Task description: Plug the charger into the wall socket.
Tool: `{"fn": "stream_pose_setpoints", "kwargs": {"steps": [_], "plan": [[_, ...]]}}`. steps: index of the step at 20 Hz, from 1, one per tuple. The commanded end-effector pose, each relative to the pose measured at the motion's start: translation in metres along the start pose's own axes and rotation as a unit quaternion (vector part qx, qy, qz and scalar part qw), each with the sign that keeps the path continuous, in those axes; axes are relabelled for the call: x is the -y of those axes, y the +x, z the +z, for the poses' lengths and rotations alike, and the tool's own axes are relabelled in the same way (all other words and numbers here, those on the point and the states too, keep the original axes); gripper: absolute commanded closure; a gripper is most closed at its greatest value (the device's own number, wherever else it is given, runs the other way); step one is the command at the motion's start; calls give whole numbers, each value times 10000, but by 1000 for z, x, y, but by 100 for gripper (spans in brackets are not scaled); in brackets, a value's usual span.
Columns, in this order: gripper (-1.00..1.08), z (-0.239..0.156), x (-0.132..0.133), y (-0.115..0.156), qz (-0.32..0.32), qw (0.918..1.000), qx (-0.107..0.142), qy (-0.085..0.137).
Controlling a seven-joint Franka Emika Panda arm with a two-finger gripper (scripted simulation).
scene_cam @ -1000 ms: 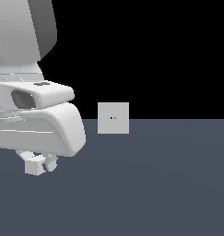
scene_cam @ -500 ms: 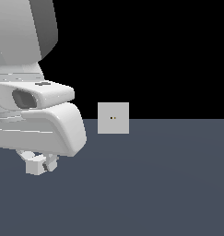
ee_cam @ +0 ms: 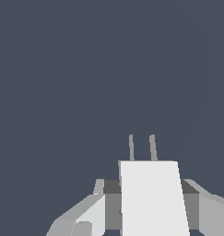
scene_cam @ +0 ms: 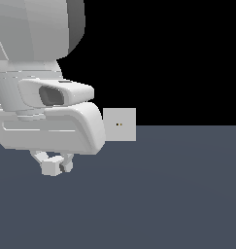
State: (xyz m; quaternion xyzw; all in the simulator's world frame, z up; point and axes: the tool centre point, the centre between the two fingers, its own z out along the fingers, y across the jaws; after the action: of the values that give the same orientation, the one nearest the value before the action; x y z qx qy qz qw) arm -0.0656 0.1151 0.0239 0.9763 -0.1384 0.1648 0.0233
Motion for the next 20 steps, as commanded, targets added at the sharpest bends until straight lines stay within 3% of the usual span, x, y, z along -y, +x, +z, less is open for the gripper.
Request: {"fn": "stream_pose_setpoints", "kwargs": {"steps": [1, 20], "plan": [[108, -3, -8, 7, -94, 10000, -8, 32], [108, -27, -69, 76, -953, 9949, -26, 324]]}}
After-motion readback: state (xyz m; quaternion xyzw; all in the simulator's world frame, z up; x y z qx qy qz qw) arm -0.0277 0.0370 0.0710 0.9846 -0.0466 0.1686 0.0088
